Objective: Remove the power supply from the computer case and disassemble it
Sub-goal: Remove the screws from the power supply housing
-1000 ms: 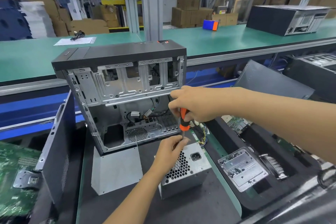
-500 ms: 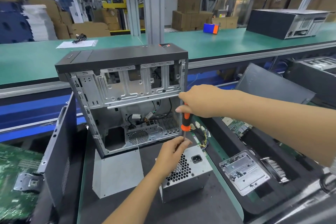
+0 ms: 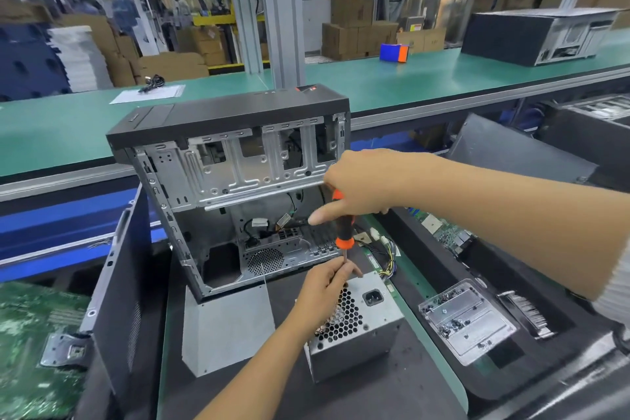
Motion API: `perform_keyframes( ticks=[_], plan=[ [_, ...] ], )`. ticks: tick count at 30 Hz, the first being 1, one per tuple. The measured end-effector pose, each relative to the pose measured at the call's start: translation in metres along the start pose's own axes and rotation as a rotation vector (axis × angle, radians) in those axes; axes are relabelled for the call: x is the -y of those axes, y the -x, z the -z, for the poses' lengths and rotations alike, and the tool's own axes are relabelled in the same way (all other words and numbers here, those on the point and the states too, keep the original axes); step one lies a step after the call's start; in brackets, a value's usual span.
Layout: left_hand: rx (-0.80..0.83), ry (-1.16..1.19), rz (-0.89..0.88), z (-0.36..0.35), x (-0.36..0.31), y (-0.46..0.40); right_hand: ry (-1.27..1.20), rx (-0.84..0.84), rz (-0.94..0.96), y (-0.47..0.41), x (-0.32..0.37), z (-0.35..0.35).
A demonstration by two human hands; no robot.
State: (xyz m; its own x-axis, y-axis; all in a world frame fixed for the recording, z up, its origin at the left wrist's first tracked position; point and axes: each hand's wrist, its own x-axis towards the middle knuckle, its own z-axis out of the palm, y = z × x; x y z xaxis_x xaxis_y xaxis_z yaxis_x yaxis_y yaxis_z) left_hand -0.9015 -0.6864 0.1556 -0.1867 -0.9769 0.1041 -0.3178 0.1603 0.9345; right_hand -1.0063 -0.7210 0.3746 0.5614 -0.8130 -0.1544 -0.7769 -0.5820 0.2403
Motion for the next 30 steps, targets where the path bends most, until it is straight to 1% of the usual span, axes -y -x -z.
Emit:
perform_keyframes(
  ticks=[2, 3, 7, 10, 14, 18, 20, 22, 26, 28, 30],
  plan=[
    [0.002, 0.002, 0.008, -0.001, -0.002, 0.0, 0.18, -0.092, -0.08, -0.003, 0.009, -0.007],
    [0.003, 0.003, 0.014, -0.002, -0.002, 0.001, 0.23, -0.119, -0.104, -0.005, 0.012, -0.01],
    [-0.009, -0.002, 0.02, -0.002, -0.005, 0.003, 0.246, -0.197, -0.086, -0.007, 0.013, -0.019],
    [-0.009, -0.007, 0.005, 0.0, -0.006, 0.002, 0.221, -0.211, -0.068, -0.01, 0.013, -0.02],
    [-0.019, -0.034, -0.003, 0.005, -0.002, 0.001, 0.182, -0.121, 0.016, -0.009, 0.007, -0.017],
    [-0.011, -0.029, -0.02, 0.007, 0.001, 0.0, 0.096, 0.062, 0.202, -0.008, -0.004, -0.009],
    [-0.012, -0.012, -0.03, 0.007, 0.0, 0.001, 0.032, 0.107, 0.287, -0.009, -0.005, -0.005],
    [-0.031, 0.007, -0.033, 0.007, 0.0, 0.002, -0.01, 0.138, 0.319, -0.01, -0.005, -0.002],
    [-0.054, -0.017, -0.033, 0.006, -0.002, 0.002, -0.069, 0.163, 0.264, -0.009, -0.013, 0.0],
    [-0.05, -0.026, -0.03, 0.004, -0.004, 0.002, -0.159, 0.155, 0.132, -0.007, -0.014, 0.0],
    [-0.047, -0.032, -0.035, 0.002, -0.004, 0.003, -0.136, 0.1, 0.014, -0.006, -0.011, -0.003]
  ],
)
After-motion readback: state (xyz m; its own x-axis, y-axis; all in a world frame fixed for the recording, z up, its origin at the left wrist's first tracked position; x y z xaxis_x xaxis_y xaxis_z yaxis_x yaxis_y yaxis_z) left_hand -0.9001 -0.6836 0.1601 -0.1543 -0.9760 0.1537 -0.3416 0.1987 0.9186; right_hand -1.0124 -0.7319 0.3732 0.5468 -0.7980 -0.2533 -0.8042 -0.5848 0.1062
